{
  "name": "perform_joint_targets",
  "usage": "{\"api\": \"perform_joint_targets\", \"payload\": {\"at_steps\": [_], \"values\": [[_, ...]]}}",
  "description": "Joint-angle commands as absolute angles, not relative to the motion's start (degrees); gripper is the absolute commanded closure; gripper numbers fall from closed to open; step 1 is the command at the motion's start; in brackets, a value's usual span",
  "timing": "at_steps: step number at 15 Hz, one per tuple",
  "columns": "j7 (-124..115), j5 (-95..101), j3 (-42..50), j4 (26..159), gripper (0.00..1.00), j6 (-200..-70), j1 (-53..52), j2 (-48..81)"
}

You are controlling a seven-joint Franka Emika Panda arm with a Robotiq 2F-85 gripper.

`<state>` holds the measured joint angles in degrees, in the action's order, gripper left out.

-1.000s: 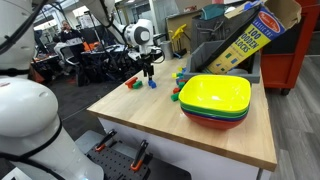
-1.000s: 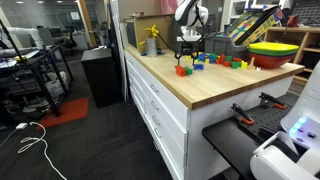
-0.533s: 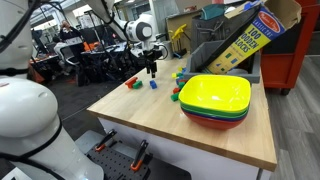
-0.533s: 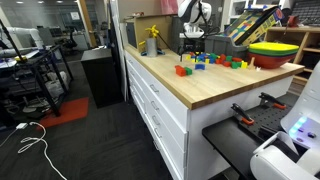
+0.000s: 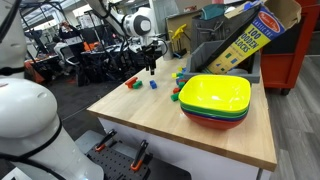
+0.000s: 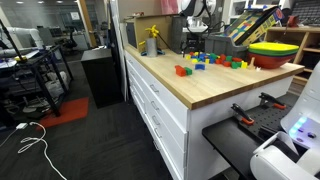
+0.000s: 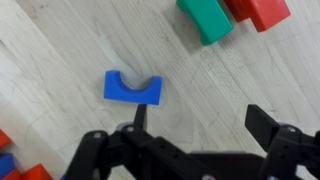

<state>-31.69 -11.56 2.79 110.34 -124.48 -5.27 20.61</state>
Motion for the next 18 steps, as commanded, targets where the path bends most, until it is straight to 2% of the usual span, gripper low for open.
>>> {"api": "perform_joint_targets", "payload": {"at_steps": [1,8,18], "values": [[-31.1,-12.3,2.0,114.9,0.00,-122.4,-4.7,18.1],[-31.5,-14.0,0.7,116.4,0.00,-123.4,-5.0,20.9],[-31.8,-16.1,0.5,110.5,0.00,-125.2,-4.8,25.2]]}}
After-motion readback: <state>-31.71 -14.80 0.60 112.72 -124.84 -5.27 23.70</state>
